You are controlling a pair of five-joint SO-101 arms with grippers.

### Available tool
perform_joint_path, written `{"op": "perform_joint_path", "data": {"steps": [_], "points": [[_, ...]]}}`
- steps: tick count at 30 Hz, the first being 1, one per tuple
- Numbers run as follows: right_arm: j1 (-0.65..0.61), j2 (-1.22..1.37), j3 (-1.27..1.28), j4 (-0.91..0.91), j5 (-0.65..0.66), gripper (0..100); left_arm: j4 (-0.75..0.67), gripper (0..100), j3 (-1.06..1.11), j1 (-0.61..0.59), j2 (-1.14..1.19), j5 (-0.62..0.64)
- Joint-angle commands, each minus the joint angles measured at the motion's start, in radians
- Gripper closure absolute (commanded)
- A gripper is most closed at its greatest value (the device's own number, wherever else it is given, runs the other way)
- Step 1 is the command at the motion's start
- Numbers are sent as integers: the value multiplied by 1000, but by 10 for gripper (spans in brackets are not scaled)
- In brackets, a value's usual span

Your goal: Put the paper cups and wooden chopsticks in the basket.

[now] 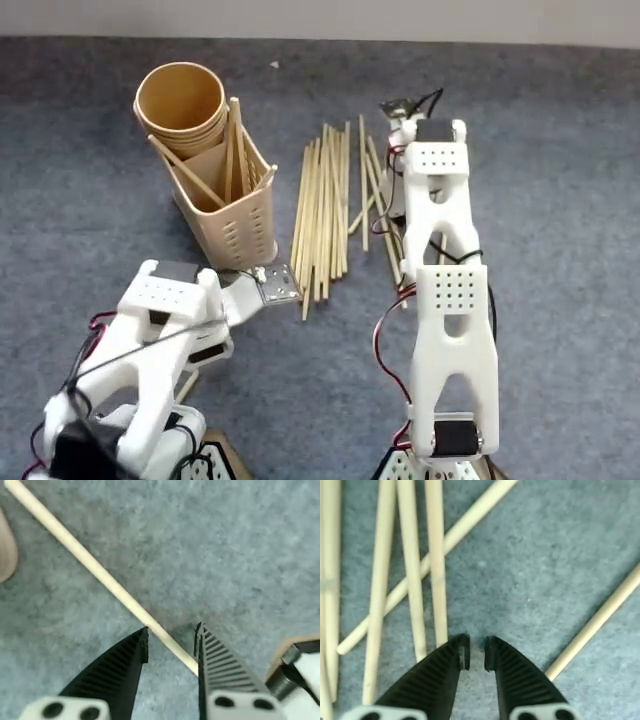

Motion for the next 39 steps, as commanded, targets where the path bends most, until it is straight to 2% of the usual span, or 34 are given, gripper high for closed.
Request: {"op": "perform_joint_path", "data": {"steps": [1, 5, 10, 15, 20, 26, 32, 39], "points": [[19, 5, -15, -8, 2, 920, -84, 843, 4, 7, 107, -5], [13, 10, -111, 22, 2, 920, -87, 920, -30, 13, 162, -5], [-53, 15, -151, 1, 8, 919, -87, 901, -35, 8, 171, -3], [-68, 27, -136, -65, 9, 917, -87, 902, -35, 8, 174, -3], [-71, 96, -105, -4, 51, 916, -89, 902, -35, 8, 174, -3], [-77, 101, -265, 67, 34, 852, -94, 902, -33, 10, 174, 38], [-58, 99, -361, 70, 29, 848, -95, 902, -33, 12, 174, 48], [-48, -65, -315, 71, 29, 848, -95, 902, -33, 13, 176, 46]]}}
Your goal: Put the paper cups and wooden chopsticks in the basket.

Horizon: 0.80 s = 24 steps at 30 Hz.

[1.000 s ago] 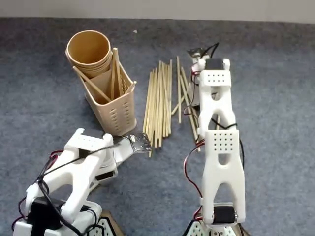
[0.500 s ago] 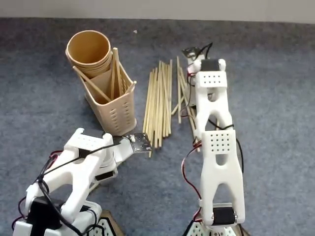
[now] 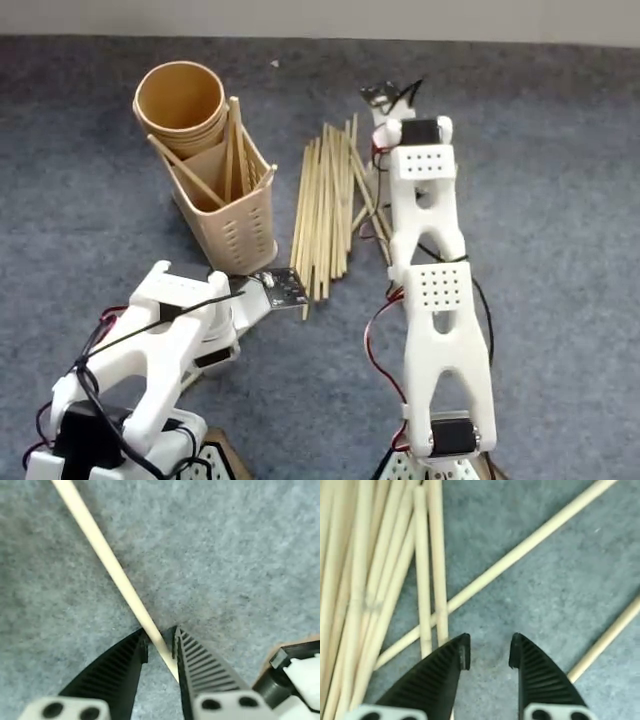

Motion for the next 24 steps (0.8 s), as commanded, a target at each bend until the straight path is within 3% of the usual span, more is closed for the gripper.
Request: {"op": "perform_joint_path", "data": {"steps": [1, 10, 24], "points": [[4, -183, 67, 15, -9, 848, -34, 902, -21, 8, 8, 9], [-108, -498, 568, 7, -8, 848, -34, 902, -21, 8, 8, 9], [-73, -268, 627, -142, 48, 849, -34, 902, -16, 8, 8, 9]]}}
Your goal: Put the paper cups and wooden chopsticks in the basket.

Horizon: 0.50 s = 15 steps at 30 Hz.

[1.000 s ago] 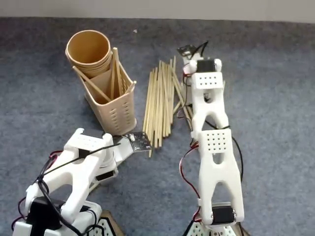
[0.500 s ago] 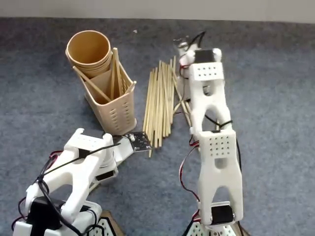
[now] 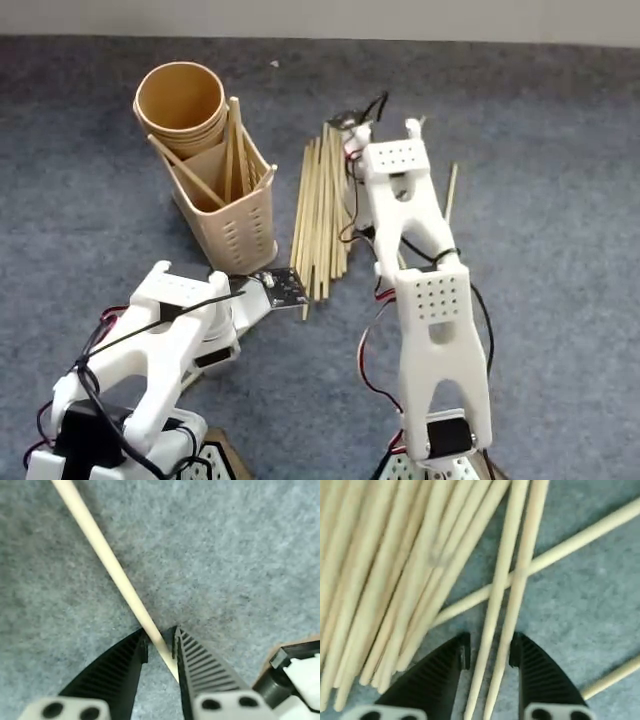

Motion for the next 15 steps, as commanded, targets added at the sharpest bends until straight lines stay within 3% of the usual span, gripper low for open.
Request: {"op": "perform_joint_path", "data": {"steps": [1, 5, 8, 15], "points": [[22, 44, -41, -18, 28, 850, -34, 902, -15, 8, 8, 9], [42, 99, -110, -16, 26, 874, -34, 902, -15, 8, 8, 11], [68, 111, -174, 4, 25, 998, -34, 902, -15, 8, 8, 14], [131, 116, -346, 94, 23, 992, -34, 902, -15, 8, 8, 15]]}}
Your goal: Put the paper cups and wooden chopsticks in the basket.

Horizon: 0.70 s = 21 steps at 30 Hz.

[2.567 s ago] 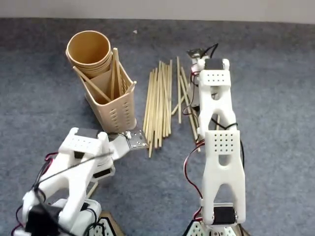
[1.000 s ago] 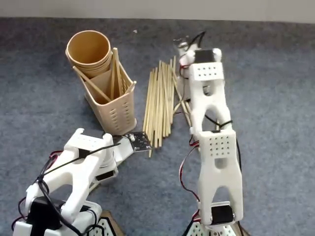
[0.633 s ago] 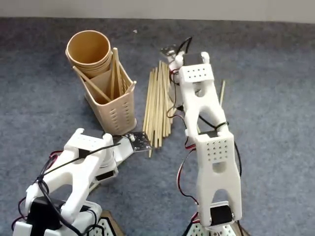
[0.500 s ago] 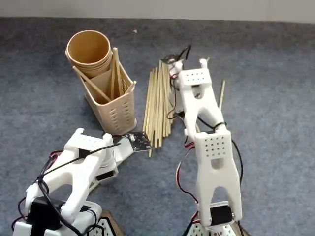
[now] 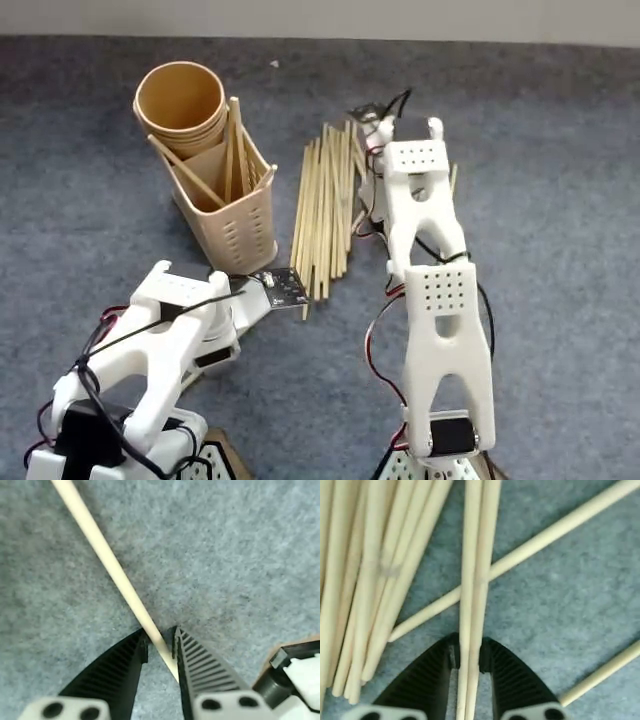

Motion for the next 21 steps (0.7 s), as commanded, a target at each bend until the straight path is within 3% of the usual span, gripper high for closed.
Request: {"op": "perform_joint_path", "data": {"steps": [1, 7, 10, 13, 18, 21], "points": [[45, -25, -114, 44, 6, 992, -34, 902, -13, 8, 8, 15], [85, -50, -412, 71, -89, 993, -35, 902, -21, 5, -2, 141], [93, -150, -400, 73, -118, 993, -28, 902, -76, 2, -2, 153], [94, -334, -260, 73, -124, 993, 25, 902, -150, 5, -2, 155], [73, -760, 189, 71, -104, 993, 204, 991, -344, 8, -2, 153], [41, -1007, 443, 70, -61, 993, 298, 995, -464, 8, -2, 152]]}}
